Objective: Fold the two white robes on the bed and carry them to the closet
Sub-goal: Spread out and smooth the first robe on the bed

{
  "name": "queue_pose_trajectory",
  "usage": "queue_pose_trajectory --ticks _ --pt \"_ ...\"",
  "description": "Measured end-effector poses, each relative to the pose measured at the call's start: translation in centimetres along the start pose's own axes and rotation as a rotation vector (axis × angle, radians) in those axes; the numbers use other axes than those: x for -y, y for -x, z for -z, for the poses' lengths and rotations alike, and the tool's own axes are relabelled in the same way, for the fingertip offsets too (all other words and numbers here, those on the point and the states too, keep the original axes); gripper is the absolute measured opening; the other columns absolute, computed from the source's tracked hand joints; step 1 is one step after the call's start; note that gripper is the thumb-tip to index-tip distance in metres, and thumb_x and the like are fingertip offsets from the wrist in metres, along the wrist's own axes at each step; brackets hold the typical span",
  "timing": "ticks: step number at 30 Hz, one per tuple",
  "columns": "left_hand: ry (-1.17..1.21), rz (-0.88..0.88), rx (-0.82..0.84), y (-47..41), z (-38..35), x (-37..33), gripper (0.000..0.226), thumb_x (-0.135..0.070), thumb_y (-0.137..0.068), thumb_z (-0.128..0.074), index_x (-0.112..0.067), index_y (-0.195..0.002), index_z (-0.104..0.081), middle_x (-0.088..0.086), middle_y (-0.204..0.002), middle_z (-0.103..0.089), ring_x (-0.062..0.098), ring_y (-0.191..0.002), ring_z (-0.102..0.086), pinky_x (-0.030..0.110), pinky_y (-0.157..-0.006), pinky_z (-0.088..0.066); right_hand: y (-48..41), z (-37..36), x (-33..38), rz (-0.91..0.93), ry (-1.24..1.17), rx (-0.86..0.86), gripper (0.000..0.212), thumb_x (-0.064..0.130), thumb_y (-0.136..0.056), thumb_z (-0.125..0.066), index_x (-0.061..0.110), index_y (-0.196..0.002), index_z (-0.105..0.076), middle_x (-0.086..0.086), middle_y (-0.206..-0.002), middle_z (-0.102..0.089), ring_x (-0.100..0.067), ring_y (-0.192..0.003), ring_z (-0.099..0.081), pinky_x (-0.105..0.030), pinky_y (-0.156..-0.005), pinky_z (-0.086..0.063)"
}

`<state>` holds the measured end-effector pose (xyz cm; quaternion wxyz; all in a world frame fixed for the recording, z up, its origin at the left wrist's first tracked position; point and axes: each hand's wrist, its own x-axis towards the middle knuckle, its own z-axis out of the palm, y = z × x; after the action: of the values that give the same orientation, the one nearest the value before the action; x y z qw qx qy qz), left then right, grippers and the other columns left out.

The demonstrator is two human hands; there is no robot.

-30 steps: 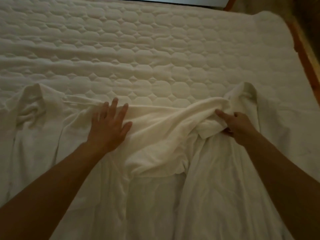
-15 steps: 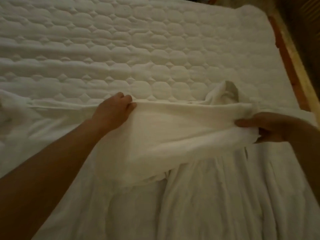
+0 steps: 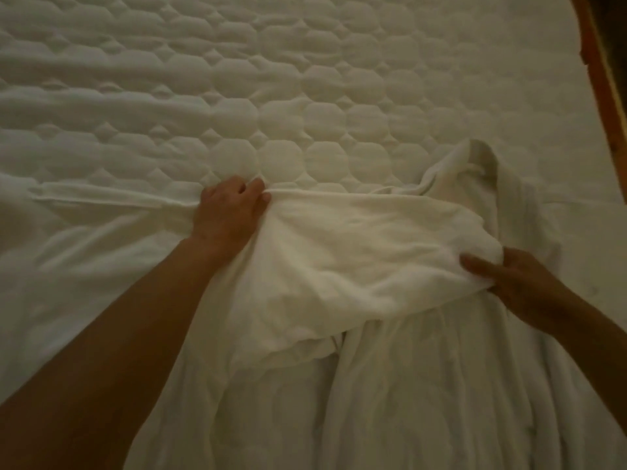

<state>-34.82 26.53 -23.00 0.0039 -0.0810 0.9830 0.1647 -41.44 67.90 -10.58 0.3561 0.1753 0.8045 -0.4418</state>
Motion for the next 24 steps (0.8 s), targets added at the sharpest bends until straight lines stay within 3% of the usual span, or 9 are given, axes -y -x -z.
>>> queue_pose_trajectory --ticks 2,4,6,9,12,15,20,22,24 --pt "-0.005 -0.025 0.009 -0.3 -0.1 0.5 0.041 -0.046 -0.101 -0.033 -0.015 -0.108 -0.057 0.015 -0.093 -0.061 0.037 -0.090 -0.060 0.045 -0.079 -0.042 1.0 1.0 0.3 0.004 0.024 -0.020 0.036 0.042 -0.082 -0.073 0.014 -0.105 -0.068 -0.006 -0.096 -0.077 -0.013 -0.075 -0.075 -0.027 -0.057 -0.059" --pt "-0.009 -0.052 0.003 -0.5 -0.1 0.7 0.045 -0.048 -0.100 -0.029 -0.014 -0.107 -0.057 0.016 -0.091 -0.061 0.038 -0.088 -0.060 0.045 -0.077 -0.044 0.6 1.9 1.2 -0.033 0.141 -0.047 0.041 0.052 -0.080 -0.072 0.015 -0.100 -0.071 -0.003 -0.083 -0.078 -0.018 -0.070 -0.075 -0.029 -0.056 -0.058" --pt "-0.020 -0.075 0.006 -0.8 -0.2 0.7 0.043 -0.047 -0.100 -0.031 -0.013 -0.104 -0.057 0.017 -0.089 -0.060 0.038 -0.085 -0.060 0.045 -0.075 -0.045 -0.9 1.4 1.3 -0.067 0.398 -0.135 0.057 0.065 -0.074 -0.072 0.014 -0.098 -0.076 -0.007 -0.086 -0.077 -0.025 -0.076 -0.073 -0.031 -0.068 -0.054" --pt "-0.027 -0.069 0.024 -0.9 0.2 0.9 0.042 -0.046 -0.100 -0.033 -0.012 -0.104 -0.058 0.018 -0.091 -0.061 0.039 -0.086 -0.061 0.045 -0.074 -0.046 -3.3 -1.3 -0.1 0.009 0.725 -0.340 0.055 0.066 -0.082 -0.066 0.013 -0.092 -0.074 -0.015 -0.097 -0.072 -0.030 -0.081 -0.062 -0.036 -0.076 -0.045" --pt "-0.011 -0.036 0.122 -1.3 1.1 0.2 0.036 -0.042 -0.104 -0.037 -0.012 -0.111 -0.056 0.021 -0.106 -0.062 0.040 -0.100 -0.061 0.048 -0.084 -0.045 -2.7 -3.7 -0.3 0.153 0.739 -0.628 0.064 0.050 -0.082 -0.073 0.010 -0.129 -0.057 -0.022 -0.130 -0.058 -0.042 -0.115 -0.055 -0.050 -0.097 -0.040" --pt "0.030 0.075 0.198 -0.7 2.3 -0.8 0.039 -0.046 -0.102 -0.037 -0.018 -0.126 -0.050 0.018 -0.123 -0.058 0.038 -0.117 -0.055 0.049 -0.098 -0.037 -0.2 -7.9 0.4 0.529 0.717 -0.787 0.075 0.045 -0.085 -0.058 0.010 -0.148 -0.039 -0.022 -0.150 -0.040 -0.041 -0.135 -0.041 -0.057 -0.108 -0.030" --pt "-0.064 0.119 -0.189 6.5 5.2 -1.0 0.074 -0.063 -0.099 -0.031 -0.025 -0.160 -0.014 0.015 -0.165 -0.018 0.031 -0.153 -0.016 0.056 -0.122 -0.009 3.0 -23.7 3.6 0.805 0.865 -0.361 0.075 0.063 -0.098 -0.034 0.029 -0.160 -0.010 -0.012 -0.168 -0.001 -0.028 -0.155 0.002 -0.056 -0.122 0.004" --pt "-0.138 0.165 -0.041 10.1 4.8 0.5 0.077 -0.072 -0.095 -0.018 -0.034 -0.159 -0.001 0.009 -0.168 0.006 0.030 -0.155 0.005 0.061 -0.121 0.000 2.1 -26.4 2.2 0.858 1.019 -0.240 0.073 0.071 -0.097 -0.025 0.039 -0.159 -0.004 -0.012 -0.168 0.008 -0.027 -0.155 0.009 -0.057 -0.121 0.009" --pt "-0.184 0.277 0.197 11.8 3.7 2.9 0.077 -0.081 -0.087 -0.005 -0.047 -0.155 0.010 -0.002 -0.166 0.023 0.028 -0.153 0.018 0.066 -0.118 0.003 0.1 -25.1 0.1 0.824 1.102 -0.273 0.075 0.077 -0.092 -0.029 0.043 -0.158 -0.014 -0.014 -0.168 -0.002 -0.029 -0.155 -0.002 -0.056 -0.122 0.002"
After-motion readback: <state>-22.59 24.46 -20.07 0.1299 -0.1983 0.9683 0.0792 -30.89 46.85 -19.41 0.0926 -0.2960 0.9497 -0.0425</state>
